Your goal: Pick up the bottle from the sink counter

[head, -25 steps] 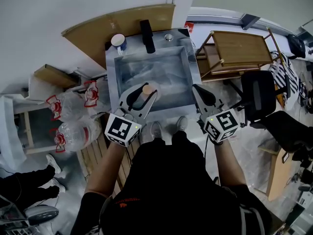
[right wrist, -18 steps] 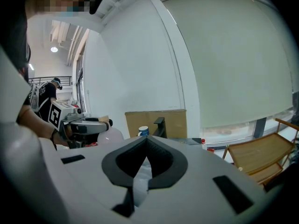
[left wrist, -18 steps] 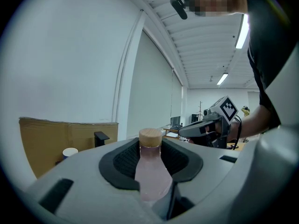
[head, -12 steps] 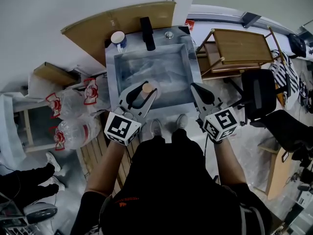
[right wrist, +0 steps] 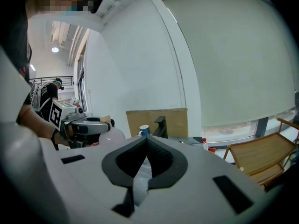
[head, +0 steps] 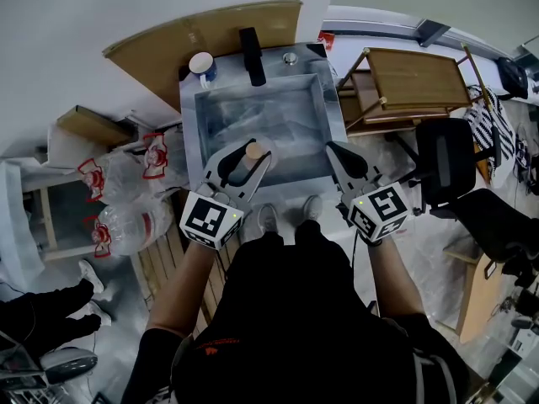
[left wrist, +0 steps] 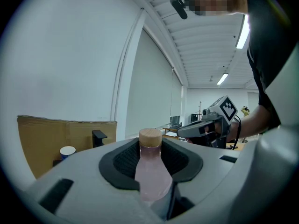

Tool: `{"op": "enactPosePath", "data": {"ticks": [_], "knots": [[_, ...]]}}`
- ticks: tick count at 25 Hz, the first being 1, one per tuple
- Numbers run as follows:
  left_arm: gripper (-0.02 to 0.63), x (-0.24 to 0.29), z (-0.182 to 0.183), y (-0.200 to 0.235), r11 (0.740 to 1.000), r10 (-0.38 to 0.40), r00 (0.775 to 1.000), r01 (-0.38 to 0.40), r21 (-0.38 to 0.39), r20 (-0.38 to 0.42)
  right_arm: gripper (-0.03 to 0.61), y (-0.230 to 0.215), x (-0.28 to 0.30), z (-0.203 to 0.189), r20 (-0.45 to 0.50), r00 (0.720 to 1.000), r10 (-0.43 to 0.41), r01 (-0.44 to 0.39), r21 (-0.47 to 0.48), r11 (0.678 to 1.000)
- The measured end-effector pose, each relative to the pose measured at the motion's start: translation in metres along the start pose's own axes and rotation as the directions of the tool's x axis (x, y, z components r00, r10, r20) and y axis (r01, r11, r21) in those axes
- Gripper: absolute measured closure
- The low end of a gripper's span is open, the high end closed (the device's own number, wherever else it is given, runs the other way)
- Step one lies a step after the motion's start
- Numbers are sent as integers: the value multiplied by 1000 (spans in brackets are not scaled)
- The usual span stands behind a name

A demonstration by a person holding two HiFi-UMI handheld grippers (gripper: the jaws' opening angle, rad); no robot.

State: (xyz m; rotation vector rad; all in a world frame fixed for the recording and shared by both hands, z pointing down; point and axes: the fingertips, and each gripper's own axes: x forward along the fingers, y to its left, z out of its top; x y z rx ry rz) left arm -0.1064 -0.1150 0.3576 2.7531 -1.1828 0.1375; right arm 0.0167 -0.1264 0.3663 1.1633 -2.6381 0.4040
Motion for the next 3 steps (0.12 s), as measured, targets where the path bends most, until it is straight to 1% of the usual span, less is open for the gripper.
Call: {"op": "enactPosePath", "data": {"ticks": [3], "knots": [[466,0,0,0,1000,0,1000,0,0,-1,574,0,0,0,-2,1000,4,-4,0,1000]]}}
